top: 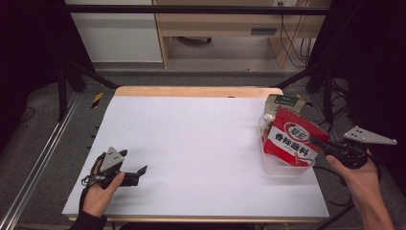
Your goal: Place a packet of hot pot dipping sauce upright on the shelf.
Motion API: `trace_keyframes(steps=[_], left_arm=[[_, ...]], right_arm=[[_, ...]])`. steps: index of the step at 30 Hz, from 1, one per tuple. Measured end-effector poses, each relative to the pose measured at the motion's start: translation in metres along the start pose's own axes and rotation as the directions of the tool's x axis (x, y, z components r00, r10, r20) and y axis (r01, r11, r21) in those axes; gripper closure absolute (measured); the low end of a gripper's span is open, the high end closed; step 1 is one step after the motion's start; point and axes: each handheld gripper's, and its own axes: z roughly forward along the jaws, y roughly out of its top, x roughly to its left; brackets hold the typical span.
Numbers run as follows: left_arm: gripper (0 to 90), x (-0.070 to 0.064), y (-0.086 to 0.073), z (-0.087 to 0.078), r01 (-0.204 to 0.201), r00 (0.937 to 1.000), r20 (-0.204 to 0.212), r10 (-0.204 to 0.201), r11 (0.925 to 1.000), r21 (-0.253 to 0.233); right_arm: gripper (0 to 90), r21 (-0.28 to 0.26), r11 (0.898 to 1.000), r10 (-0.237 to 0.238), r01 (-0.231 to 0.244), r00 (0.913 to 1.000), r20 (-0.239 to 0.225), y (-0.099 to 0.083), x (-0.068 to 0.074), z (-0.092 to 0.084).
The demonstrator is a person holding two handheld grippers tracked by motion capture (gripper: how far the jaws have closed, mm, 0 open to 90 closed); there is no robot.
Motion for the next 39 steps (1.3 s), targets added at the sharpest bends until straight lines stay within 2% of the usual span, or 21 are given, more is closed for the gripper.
trace_keyframes(steps=[5, 15, 17, 19, 22, 25, 31, 36, 39], left_arm=[[5.7, -0.002, 0.0, 0.001, -0.005, 1.0, 0.002, 0.005, 1.0, 0.003], [5.7, 0.0, 0.0, 0.0, 0.0, 1.0, 0.002, 0.0, 1.0, 0.002], [5.7, 0.0, 0.0, 0.0, 0.0, 1.0, 0.002, 0.0, 1.0, 0.002], [5.7, -0.001, 0.0, 0.0, -0.001, 1.0, 0.003, 0.001, 1.0, 0.002], [5.6, -0.001, 0.0, 0.0, -0.002, 1.0, 0.003, 0.002, 1.0, 0.003], [5.6, -0.001, 0.0, 0.0, -0.003, 1.0, 0.006, 0.003, 1.0, 0.004], [5.6, -0.001, 0.0, 0.0, 0.0, 1.0, 0.008, 0.0, 1.0, 0.004], [5.6, -0.001, 0.0, 0.0, -0.002, 1.0, 0.009, 0.002, 1.0, 0.005], [5.6, -0.001, 0.0, 0.0, 0.0, 1.0, 0.01, 0.0, 1.0, 0.005]], right_arm=[[80.2, 0.028, 0.999, -0.017, 0.016, 0.9995, 0.027, -0.002, 0.001, -0.002], [56.1, 0.047, 0.998, -0.034, 0.031, 0.9979, 0.056, 0.0, 0.004, 0.002], [48.0, 0.043, 0.999, -0.026, 0.024, 0.9979, 0.059, 0.002, 0.004, 0.003], [43.5, 0.044, 0.998, -0.037, 0.034, 0.9974, 0.062, 0.003, 0.004, 0.003], [31.8, 0.037, 0.998, -0.046, 0.044, 0.9966, 0.069, 0.008, 0.004, 0.002], [24.0, 0.025, 0.998, -0.063, 0.062, 0.9948, 0.08, 0.019, 0.006, -0.003], [17.1, -0.002, 0.994, -0.105, 0.106, 0.9888, 0.106, 0.043, 0.012, -0.013], [11.2, -0.021, 0.991, -0.129, 0.132, 0.9853, 0.112, 0.068, 0.026, -0.018], [9.4, -0.026, 0.986, -0.163, 0.168, 0.9795, 0.118, 0.081, 0.037, -0.018]])
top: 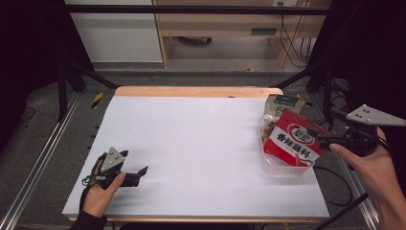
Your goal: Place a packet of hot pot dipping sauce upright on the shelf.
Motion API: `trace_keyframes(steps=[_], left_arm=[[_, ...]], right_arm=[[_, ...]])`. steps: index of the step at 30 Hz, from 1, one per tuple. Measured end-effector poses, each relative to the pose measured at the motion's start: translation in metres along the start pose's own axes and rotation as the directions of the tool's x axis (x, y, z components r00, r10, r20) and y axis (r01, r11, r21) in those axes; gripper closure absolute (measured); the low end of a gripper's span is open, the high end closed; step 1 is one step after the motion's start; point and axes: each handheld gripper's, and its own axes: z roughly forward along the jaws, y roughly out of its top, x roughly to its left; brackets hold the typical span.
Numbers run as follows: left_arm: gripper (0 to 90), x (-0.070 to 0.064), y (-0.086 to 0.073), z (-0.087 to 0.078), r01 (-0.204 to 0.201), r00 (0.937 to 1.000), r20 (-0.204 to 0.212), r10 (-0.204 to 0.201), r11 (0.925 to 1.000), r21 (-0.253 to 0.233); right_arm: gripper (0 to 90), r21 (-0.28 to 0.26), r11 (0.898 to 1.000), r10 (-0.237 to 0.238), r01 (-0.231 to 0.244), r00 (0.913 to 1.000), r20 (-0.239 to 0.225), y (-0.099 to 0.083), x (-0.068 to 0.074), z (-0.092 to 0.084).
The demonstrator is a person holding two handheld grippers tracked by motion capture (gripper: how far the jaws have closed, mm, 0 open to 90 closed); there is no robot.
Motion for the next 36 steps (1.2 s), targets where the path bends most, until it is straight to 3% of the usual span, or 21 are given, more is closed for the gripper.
trace_keyframes(steps=[8, 16, 23, 36], left_arm=[[5.5, 0.001, 0.0, 0.0, -0.002, 1.0, 0.0, 0.002, 1.0, 0.002], [5.6, 0.001, 0.0, -0.001, -0.003, 1.0, -0.004, 0.003, 1.0, 0.001], [5.6, 0.002, 0.0, -0.002, -0.005, 1.0, -0.007, 0.005, 1.0, -0.001], [5.5, 0.002, 0.0, -0.002, -0.008, 0.9999, -0.009, 0.008, 1.0, 0.001]], right_arm=[[8.0, -0.051, 0.995, -0.092, 0.091, 0.9952, -0.031, 0.033, 0.044, 0.003], [8.0, -0.061, 0.99, -0.13, 0.123, 0.9845, -0.118, 0.041, 0.099, 0.033], [8.2, -0.052, 0.992, -0.12, 0.113, 0.9785, -0.168, 0.028, 0.129, 0.059], [8.9, 0.002, 0.999, -0.04, 0.041, 0.9743, -0.222, -0.019, 0.163, 0.105]])
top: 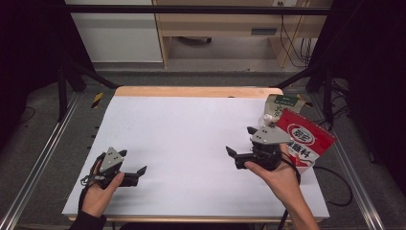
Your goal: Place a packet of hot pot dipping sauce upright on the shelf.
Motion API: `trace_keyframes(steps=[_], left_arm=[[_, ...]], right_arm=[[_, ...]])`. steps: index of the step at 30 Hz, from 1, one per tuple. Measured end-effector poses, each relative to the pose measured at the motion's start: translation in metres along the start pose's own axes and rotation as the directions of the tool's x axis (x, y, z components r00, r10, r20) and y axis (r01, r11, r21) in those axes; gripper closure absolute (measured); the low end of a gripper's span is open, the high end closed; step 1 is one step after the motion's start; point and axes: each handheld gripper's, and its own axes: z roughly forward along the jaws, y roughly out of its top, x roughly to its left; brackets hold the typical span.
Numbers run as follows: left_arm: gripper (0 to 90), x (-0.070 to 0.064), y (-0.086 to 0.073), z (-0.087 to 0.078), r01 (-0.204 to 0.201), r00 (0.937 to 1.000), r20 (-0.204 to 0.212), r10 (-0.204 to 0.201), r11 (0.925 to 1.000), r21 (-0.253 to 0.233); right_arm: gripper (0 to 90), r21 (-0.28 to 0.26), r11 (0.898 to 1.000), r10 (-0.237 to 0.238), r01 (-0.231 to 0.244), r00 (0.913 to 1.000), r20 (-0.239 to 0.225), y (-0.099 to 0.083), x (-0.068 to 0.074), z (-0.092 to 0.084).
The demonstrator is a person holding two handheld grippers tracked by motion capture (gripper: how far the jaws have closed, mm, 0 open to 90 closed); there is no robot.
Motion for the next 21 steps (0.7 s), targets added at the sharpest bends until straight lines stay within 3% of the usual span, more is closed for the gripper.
trace_keyframes(steps=[13, 16, 21], left_arm=[[5.5, -0.001, 0.0, 0.001, -0.005, 1.0, -0.001, 0.005, 1.0, 0.003], [5.6, -0.001, 0.0, 0.001, -0.008, 1.0, 0.002, 0.008, 1.0, 0.003], [5.6, -0.001, 0.001, 0.002, -0.009, 1.0, -0.002, 0.009, 1.0, 0.001]], right_arm=[[8.4, 0.083, 0.993, 0.081, -0.079, 0.9966, -0.019, -0.051, 0.02, 0.049], [8.2, 0.103, 0.992, 0.071, -0.07, 0.9974, -0.01, -0.057, 0.022, 0.053], [7.4, 0.104, 0.989, 0.111, -0.11, 0.9937, -0.011, -0.07, 0.024, 0.055]])
